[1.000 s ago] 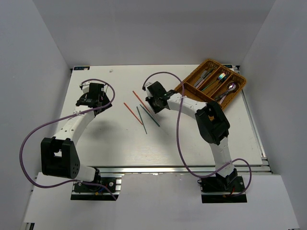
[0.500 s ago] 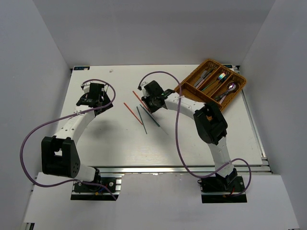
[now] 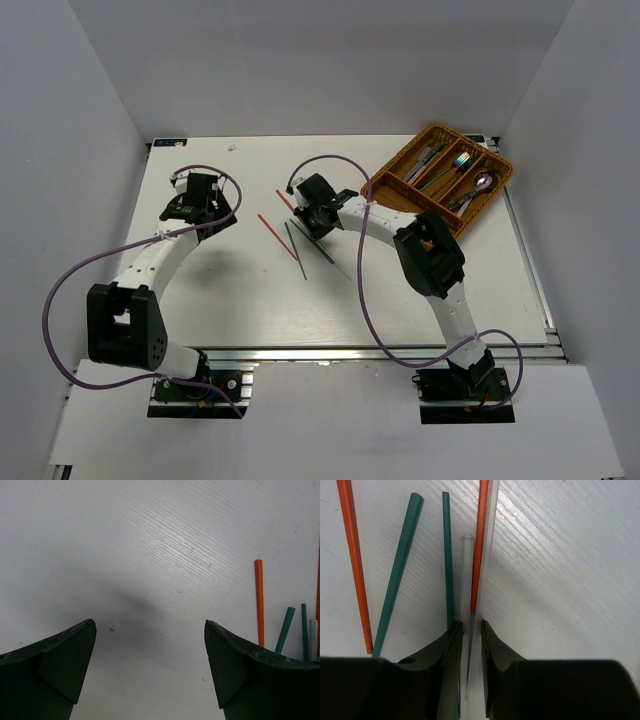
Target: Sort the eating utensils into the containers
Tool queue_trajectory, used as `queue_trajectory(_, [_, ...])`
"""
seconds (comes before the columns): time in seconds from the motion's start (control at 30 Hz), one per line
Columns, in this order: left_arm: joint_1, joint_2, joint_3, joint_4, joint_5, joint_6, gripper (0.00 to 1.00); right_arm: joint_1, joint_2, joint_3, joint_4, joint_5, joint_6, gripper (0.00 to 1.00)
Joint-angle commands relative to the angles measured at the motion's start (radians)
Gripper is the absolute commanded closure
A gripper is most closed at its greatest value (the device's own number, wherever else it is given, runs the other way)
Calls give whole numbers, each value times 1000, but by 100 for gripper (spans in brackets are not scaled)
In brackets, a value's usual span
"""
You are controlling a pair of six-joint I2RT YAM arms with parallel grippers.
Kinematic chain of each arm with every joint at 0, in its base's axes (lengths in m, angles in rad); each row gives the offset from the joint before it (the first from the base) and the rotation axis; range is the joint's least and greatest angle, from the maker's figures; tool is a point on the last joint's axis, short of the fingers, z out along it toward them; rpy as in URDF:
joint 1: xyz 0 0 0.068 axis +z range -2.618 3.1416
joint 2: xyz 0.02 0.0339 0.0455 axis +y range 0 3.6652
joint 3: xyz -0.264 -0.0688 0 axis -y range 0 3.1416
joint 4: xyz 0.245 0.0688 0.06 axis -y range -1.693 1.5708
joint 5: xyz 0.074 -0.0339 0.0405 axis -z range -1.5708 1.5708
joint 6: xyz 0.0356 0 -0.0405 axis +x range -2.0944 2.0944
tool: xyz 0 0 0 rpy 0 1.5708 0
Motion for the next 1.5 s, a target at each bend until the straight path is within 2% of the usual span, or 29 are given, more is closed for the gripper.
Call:
queue_trajectory(0.0, [-1, -4, -6, 13, 11, 9, 2, -4, 5, 29, -2, 21, -14, 74])
queue_trajectory(0.3, [-1, -3, -6, 13, 14, 9, 2, -11, 26, 13, -33, 44, -17, 73])
queue_trajectory(0.47, [-3, -3, -8, 16, 22, 10, 2, -16, -26, -70, -4, 26, 0, 60])
queue_trajectory(0.53, [-3, -1, -8, 16, 28, 12, 2, -19, -41, -85, 11, 26, 3, 60])
queue_trajectory(0.8, [-3, -1, -8, 16, 31, 15, 2, -25, -135, -82, 37, -14, 3, 59])
queue_trajectory(0.9, [-3, -4, -8, 16, 27, 15, 2, -16, -147, -26, 22, -51, 29, 59])
queue_trajectory(1.0, [-3, -4, -6, 14, 22, 13, 2, 14, -123, 42, -10, -14, 52, 59])
queue_trajectory(1.13, [-3, -6, -8, 13, 17, 13, 2, 54, -77, 90, -53, 16, 115, 67])
queue_trajectory(1.23, [-1, -4, -10, 14, 22, 13, 2, 81, -40, 105, -70, 41, 173, 69])
queue_trajectory(1.47, [-3, -8, -10, 17, 37, 13, 2, 105, 28, 150, -15, 13, 206, 68])
